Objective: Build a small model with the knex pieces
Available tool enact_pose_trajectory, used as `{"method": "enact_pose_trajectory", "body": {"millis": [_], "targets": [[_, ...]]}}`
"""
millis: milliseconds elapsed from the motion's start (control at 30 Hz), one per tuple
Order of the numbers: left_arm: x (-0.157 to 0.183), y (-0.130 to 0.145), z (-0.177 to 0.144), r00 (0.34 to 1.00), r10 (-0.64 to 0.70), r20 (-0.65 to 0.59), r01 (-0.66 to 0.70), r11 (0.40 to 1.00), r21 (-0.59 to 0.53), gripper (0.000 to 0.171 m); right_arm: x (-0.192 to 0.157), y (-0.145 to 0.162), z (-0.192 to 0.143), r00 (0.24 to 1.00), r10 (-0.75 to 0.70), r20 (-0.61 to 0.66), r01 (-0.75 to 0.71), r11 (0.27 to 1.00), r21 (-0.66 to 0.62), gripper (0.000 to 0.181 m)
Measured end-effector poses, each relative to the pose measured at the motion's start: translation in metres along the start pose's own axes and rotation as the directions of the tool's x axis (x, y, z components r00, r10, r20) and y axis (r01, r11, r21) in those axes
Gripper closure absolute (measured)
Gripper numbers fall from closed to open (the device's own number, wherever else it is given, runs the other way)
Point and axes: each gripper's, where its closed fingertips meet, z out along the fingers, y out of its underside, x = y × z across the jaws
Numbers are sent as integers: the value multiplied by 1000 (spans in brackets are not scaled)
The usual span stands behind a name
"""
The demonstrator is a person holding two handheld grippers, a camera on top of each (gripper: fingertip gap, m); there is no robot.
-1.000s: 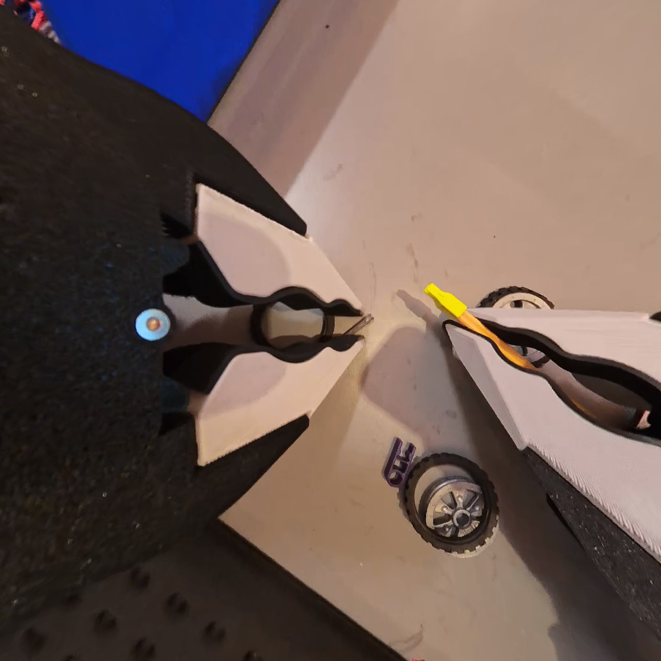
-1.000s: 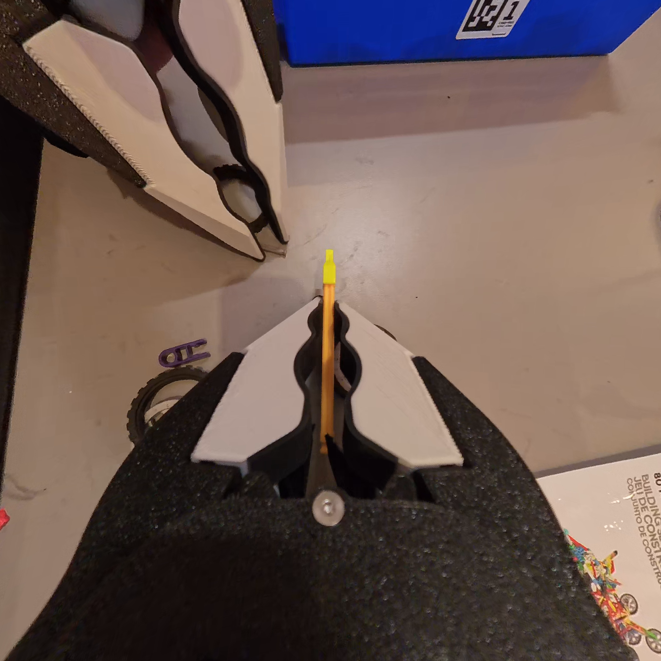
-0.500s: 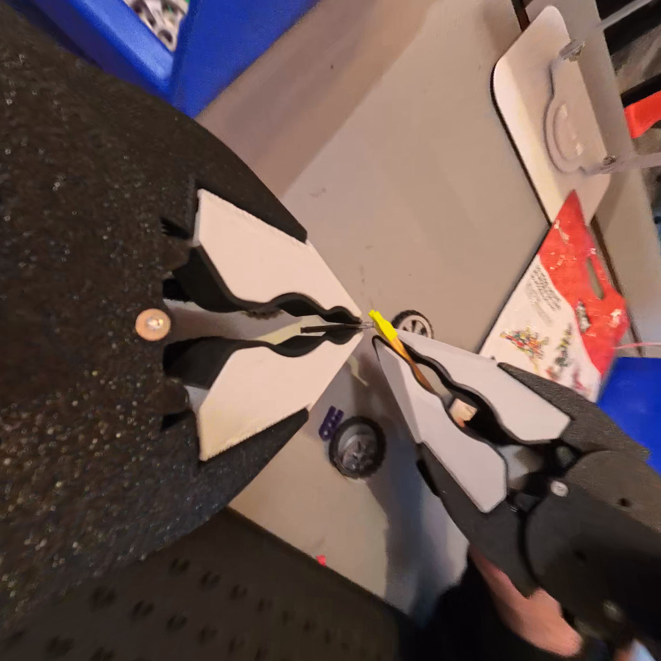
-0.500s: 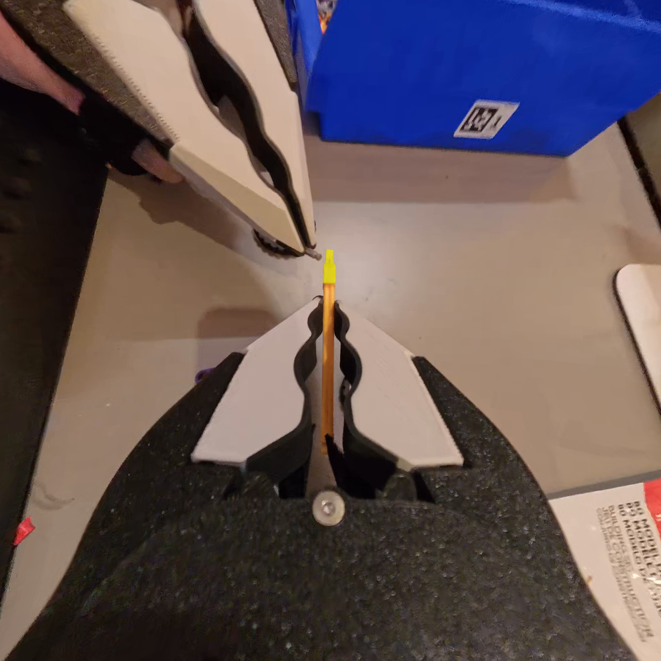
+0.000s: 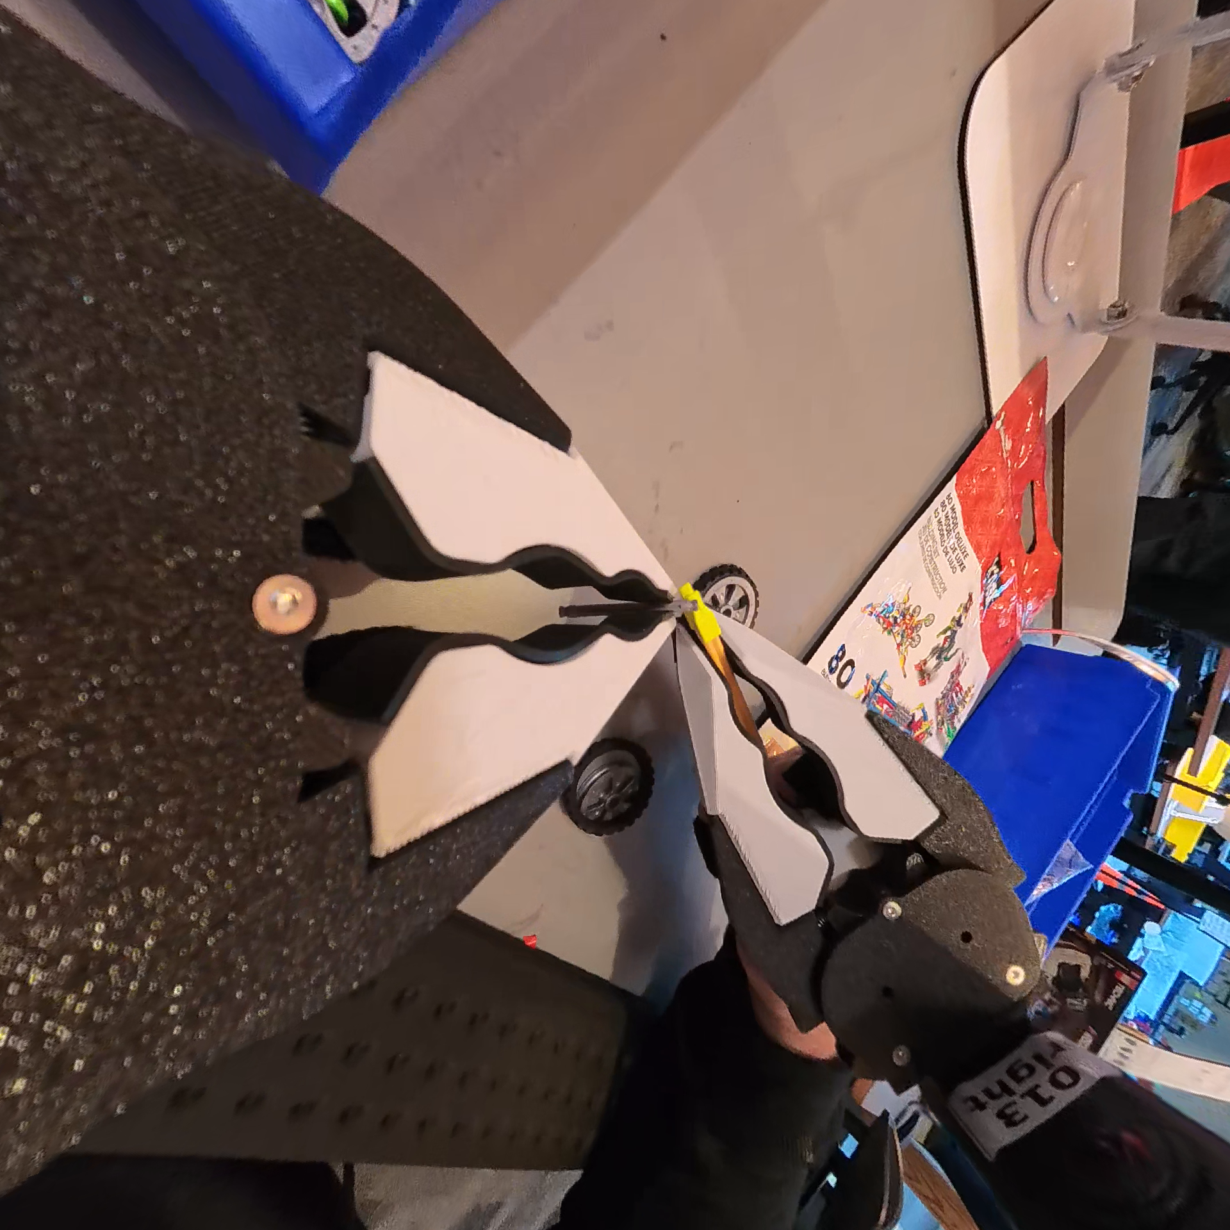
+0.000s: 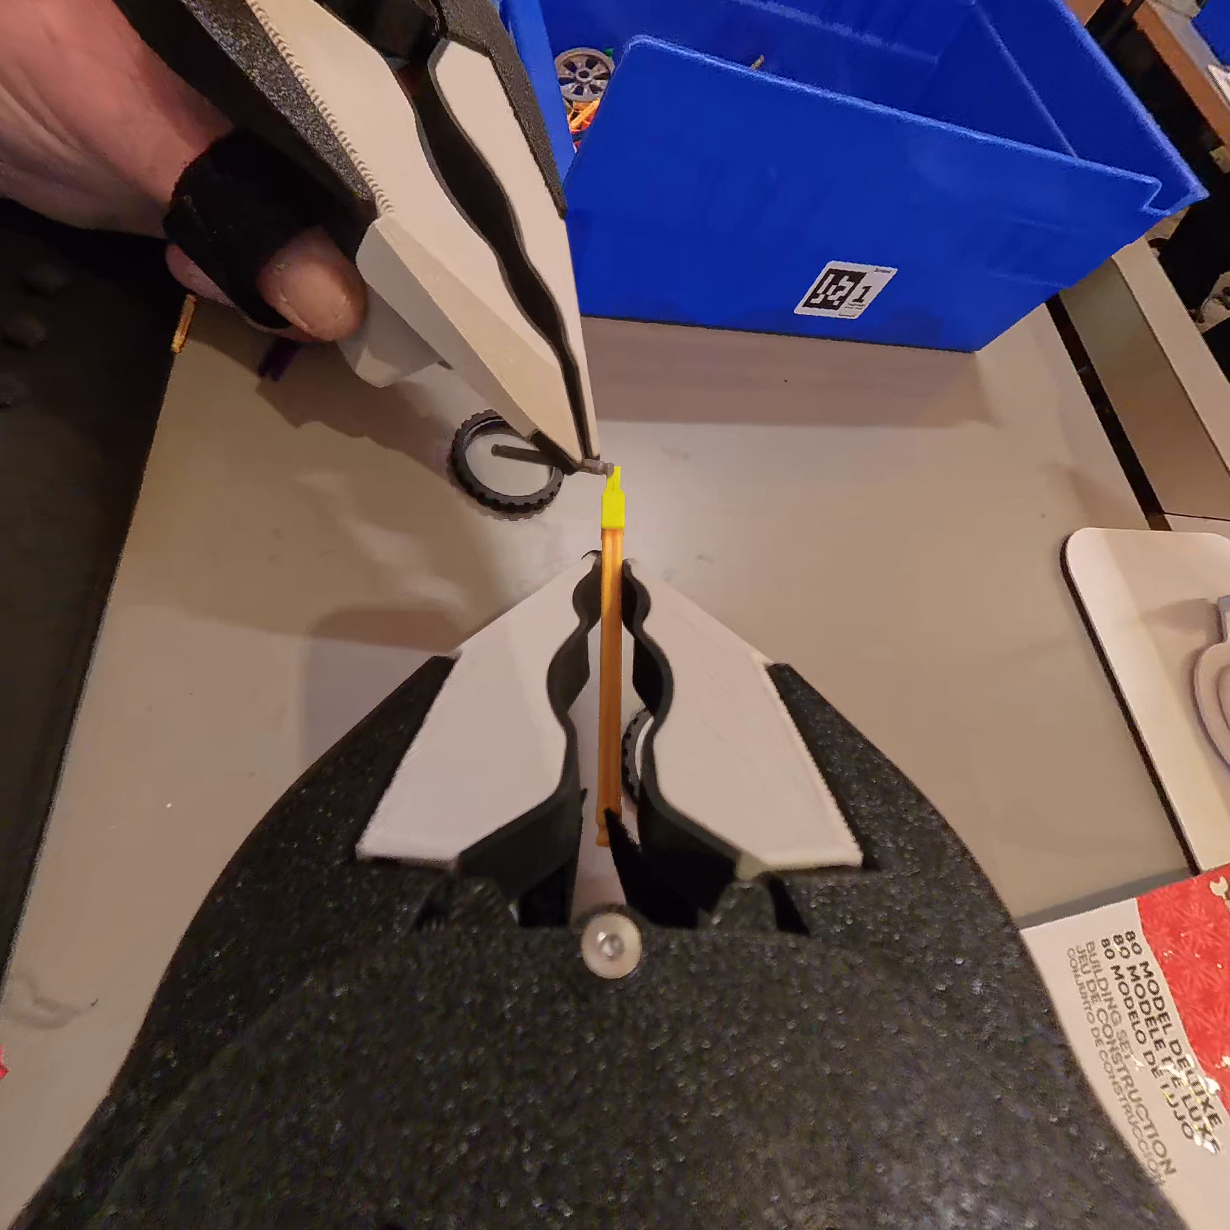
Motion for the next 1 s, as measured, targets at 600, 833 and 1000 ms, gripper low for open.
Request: {"method": "enact_pose_trajectory", "body": {"millis": [600, 833, 1000], "targets": [[-3, -1, 1, 998, -65, -26, 66, 998, 19, 171, 4, -3, -1, 999, -9, -37, 9, 1000, 11, 178], [-4, -1, 1, 997, -77, -30, 78, 997, 20, 171, 5, -2, 0, 997, -35, -62, 35, 999, 4, 178], [-5, 0, 1, 996, -86, -29, 86, 996, 15, 171, 6, -3, 2, 991, -82, -103, 81, 997, -13, 178]]}}
